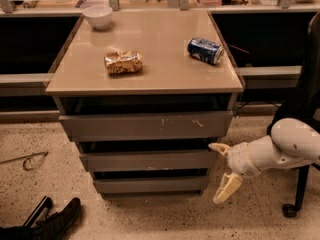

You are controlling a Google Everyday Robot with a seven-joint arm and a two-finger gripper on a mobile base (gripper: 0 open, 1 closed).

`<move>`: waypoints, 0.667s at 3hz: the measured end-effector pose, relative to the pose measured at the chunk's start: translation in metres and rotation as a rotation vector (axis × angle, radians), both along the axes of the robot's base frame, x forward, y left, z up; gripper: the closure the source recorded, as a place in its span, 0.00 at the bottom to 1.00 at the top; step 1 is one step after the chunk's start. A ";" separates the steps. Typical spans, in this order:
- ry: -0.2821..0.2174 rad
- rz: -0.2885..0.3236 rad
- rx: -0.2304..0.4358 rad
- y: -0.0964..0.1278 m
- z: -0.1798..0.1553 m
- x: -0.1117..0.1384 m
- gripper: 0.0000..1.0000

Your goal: Open bottom drawer

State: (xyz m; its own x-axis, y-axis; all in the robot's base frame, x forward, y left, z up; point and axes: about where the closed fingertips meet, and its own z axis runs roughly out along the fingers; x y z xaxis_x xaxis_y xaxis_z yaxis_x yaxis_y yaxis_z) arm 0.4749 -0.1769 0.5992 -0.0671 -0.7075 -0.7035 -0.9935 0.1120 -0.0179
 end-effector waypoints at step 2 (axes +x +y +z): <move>0.098 0.036 0.059 0.023 -0.065 -0.008 0.00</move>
Offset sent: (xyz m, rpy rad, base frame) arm -0.0032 0.0151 -0.0426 0.0376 0.0616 0.0260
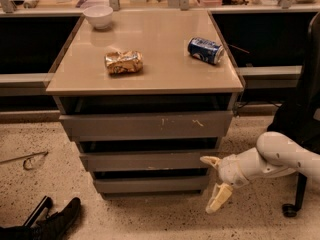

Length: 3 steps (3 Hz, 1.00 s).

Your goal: Open bottom drawer

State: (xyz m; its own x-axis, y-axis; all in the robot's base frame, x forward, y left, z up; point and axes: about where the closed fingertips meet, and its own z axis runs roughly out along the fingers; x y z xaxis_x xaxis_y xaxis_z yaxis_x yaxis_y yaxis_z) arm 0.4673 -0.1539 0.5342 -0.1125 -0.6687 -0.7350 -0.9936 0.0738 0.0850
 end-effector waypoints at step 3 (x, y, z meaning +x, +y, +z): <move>0.007 0.000 -0.056 0.031 -0.114 0.024 0.00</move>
Offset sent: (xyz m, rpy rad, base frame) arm 0.0320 0.0246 -0.1375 -0.0291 0.0077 -0.0382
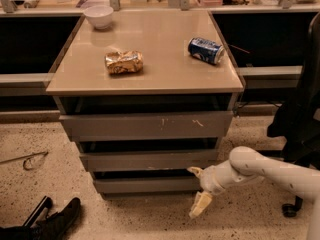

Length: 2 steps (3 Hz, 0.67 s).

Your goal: Open bottom drawer

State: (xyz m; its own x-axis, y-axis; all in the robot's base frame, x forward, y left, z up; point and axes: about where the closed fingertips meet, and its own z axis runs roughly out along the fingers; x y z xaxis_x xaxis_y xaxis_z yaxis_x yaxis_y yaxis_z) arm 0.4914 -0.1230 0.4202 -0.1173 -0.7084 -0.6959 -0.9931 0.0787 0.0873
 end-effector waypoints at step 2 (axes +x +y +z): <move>0.044 0.056 -0.060 0.021 -0.023 0.004 0.00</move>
Offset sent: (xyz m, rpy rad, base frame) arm 0.0026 0.0129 -0.0187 -0.0486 0.0337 0.0388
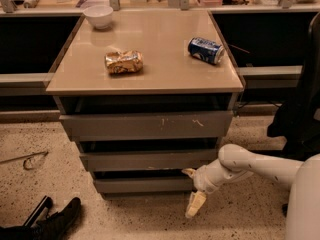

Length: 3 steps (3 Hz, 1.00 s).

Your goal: Open bottom drawer

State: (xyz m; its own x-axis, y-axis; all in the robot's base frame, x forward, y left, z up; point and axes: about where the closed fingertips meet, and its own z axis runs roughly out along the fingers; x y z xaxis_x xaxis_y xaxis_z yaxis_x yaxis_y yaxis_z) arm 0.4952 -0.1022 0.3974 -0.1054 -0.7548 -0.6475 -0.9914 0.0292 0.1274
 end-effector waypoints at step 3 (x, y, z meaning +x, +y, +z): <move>-0.077 -0.079 -0.149 0.026 -0.085 -0.025 0.00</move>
Offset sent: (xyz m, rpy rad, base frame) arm 0.0205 0.0324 -0.1105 -0.1816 -0.2088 -0.1818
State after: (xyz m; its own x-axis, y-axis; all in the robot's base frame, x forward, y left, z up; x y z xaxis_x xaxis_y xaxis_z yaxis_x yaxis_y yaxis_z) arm 0.4705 -0.0761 0.3122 -0.1231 -0.8343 -0.5374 -0.9919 0.1205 0.0400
